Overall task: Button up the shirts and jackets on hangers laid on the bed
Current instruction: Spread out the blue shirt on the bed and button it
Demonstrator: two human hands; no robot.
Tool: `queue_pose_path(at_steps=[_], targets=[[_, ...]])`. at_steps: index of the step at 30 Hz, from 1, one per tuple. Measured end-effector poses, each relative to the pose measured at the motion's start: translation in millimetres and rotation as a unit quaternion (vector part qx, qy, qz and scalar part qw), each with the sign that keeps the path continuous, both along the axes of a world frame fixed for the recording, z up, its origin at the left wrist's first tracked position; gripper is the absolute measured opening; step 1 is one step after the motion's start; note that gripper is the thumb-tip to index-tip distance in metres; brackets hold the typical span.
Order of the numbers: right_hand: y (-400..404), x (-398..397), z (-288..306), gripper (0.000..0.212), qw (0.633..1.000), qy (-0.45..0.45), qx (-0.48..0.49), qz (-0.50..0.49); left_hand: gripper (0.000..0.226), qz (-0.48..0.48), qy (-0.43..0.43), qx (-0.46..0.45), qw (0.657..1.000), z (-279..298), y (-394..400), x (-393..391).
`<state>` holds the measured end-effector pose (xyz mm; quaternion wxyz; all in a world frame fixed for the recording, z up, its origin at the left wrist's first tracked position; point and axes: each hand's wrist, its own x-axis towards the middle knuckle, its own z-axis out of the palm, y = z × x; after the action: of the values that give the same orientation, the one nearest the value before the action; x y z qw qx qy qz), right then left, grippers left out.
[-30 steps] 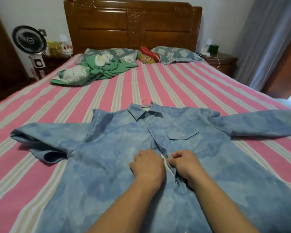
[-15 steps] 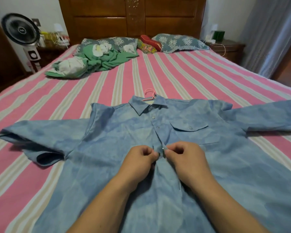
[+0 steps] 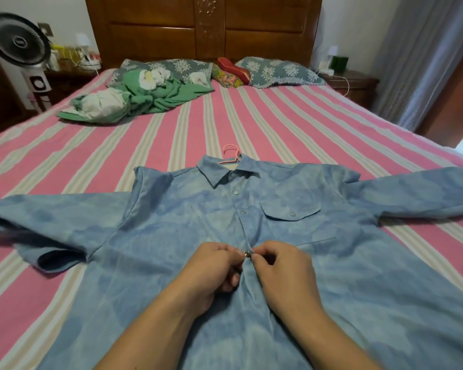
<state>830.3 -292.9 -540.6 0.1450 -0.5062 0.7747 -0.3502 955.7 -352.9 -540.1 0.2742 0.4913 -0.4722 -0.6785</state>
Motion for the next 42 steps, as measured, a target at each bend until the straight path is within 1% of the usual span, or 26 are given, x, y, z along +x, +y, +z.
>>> queue_pose_path(at_steps=[2,7,10,14,16,19,22,25,26,27,29,30,31,32,34,35,36,38,39,40,41,42], targets=[[0,2,1,0.011,1.000,0.022,0.004,0.001,0.016,-0.006,-0.007,-0.007,1.000,-1,1,1],[2,4,5,0.013,1.000,0.015,0.004,0.008,0.024,-0.035,-0.058,-0.055,0.996,-2,3,1],[2,4,4,0.013,0.999,0.038,0.007,0.030,0.027,-0.030,-0.075,-0.079,0.994,-5,5,-1],[1,2,4,0.016,0.998,0.039,0.008,0.050,0.029,-0.022,-0.115,-0.130,0.985,-12,3,-3],[1,3,4,0.021,0.997,0.055,0.005,0.062,0.023,-0.018,-0.119,-0.149,0.981,-12,1,-2],[1,3,5,0.022,0.995,0.066,0.013,0.070,0.021,-0.008,-0.124,-0.158,0.980,-15,1,-2],[-1,6,8,0.020,0.994,0.076,0.025,0.073,0.028,-0.006,-0.163,-0.187,0.969,-22,2,-2],[0,8,13,0.022,0.992,0.078,0.052,0.088,0.028,-0.008,-0.186,-0.194,0.963,-25,0,-2],[3,8,15,0.024,0.989,0.075,0.069,0.104,0.029,-0.007,-0.180,-0.190,0.965,-24,0,-2],[9,7,19,0.031,0.985,0.073,0.095,0.126,0.030,-0.005,-0.171,-0.187,0.967,-22,1,-3],[28,-1,30,0.055,0.968,0.069,0.180,0.160,0.030,-0.010,-0.179,-0.201,0.963,-17,5,-5],[39,-7,37,0.061,0.958,0.072,0.225,0.162,0.031,-0.014,-0.202,-0.219,0.954,-14,8,-6],[51,-14,45,0.059,0.951,0.075,0.255,0.158,0.031,-0.021,-0.231,-0.240,0.943,-12,11,-8],[62,-22,51,0.053,0.948,0.074,0.274,0.142,0.030,-0.031,-0.259,-0.258,0.930,-7,15,-9],[75,-41,63,0.031,0.955,0.054,0.278,0.092,0.024,-0.074,-0.313,-0.270,0.908,9,28,-12],[78,-51,67,0.021,0.959,0.044,0.271,0.070,0.024,-0.102,-0.352,-0.277,0.888,18,39,-13],[79,-60,70,0.016,0.964,0.033,0.257,0.057,0.025,-0.124,-0.397,-0.296,0.860,27,52,-15],[79,-73,75,0.016,0.971,0.014,0.233,0.049,0.028,-0.135,-0.480,-0.360,0.789,44,88,-21],[79,-76,78,0.018,0.973,0.008,0.226,0.046,0.032,-0.136,-0.510,-0.381,0.759,51,104,-27],[78,-77,79,0.021,0.974,0.005,0.224,0.046,0.039,-0.145,-0.539,-0.380,0.738,54,115,-33],[78,-76,81,0.024,0.973,0.004,0.224,0.052,0.046,-0.168,-0.568,-0.352,0.724,56,120,-41],[77,-74,82,0.024,0.972,0.010,0.228,0.063,0.053,-0.193,-0.592,-0.308,0.720,57,121,-48]])
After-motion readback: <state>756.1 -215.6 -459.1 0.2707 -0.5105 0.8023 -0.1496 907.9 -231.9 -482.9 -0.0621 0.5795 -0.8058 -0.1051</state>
